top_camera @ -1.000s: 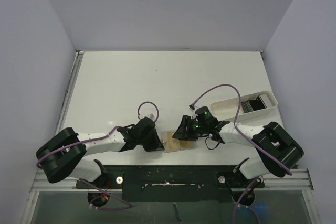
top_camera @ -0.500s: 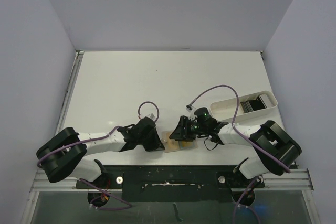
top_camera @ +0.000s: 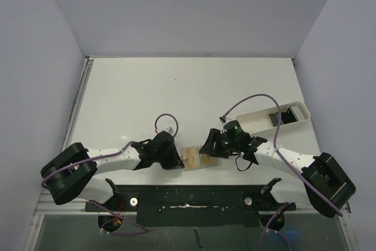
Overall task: Put the credit cards into the card holder
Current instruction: Insert the credit card into the card holder, then turn over the card slot in the card holder.
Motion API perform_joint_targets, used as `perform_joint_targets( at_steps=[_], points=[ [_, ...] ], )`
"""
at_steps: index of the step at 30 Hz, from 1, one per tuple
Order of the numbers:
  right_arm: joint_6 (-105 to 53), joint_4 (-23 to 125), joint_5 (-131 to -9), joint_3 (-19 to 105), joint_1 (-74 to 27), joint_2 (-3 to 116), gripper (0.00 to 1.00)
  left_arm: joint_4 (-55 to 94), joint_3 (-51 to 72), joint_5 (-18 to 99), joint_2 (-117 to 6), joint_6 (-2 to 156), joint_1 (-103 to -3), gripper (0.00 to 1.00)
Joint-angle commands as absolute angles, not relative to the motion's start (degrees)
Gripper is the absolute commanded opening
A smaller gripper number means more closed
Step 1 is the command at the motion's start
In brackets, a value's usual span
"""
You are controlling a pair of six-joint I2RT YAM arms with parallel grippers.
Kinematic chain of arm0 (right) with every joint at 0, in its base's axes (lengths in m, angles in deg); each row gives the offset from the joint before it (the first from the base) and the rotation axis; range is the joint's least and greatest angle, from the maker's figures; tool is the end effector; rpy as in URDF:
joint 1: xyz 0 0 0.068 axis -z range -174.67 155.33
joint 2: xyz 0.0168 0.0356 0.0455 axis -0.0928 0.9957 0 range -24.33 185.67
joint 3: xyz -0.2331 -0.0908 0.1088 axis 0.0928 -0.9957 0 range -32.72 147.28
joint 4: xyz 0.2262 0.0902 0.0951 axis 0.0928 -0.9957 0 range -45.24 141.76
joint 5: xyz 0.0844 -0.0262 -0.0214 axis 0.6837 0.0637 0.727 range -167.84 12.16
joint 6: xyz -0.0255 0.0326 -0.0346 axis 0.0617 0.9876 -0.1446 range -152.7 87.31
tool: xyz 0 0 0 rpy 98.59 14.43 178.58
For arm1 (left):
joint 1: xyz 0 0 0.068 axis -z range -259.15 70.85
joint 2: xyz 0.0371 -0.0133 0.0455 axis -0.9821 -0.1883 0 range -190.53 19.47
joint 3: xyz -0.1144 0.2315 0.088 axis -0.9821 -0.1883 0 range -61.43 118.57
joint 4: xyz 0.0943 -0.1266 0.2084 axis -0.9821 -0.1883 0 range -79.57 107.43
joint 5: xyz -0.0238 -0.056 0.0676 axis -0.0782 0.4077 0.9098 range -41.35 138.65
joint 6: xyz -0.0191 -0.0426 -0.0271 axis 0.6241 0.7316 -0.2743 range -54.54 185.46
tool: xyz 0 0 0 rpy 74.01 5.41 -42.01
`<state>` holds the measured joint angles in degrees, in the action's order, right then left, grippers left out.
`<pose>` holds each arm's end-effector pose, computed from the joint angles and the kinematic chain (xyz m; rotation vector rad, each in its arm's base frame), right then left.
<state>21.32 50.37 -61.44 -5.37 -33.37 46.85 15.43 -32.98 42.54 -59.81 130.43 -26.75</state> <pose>0.1727 0.1513 0.1602 0.1942 2.6051 1.0368 0.1424 -0.1911 0.1336 -0.2530 2.7511 -0.8702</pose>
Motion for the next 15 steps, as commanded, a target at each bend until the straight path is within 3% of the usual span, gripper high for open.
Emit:
perform_joint_targets(
  at_steps=[1, 15],
  points=[
    [18.4, 41.8, -68.4, -2.7, -31.4, 43.7, 0.54, 15.3, -31.3, 43.9, -59.1, 128.1, -26.8, 0.00],
    [17.5, 45.6, -65.4, -3.7, -30.3, 46.7, 0.54, 15.0, -31.3, 44.0, -59.3, 127.7, -26.8, 0.00]
  ],
)
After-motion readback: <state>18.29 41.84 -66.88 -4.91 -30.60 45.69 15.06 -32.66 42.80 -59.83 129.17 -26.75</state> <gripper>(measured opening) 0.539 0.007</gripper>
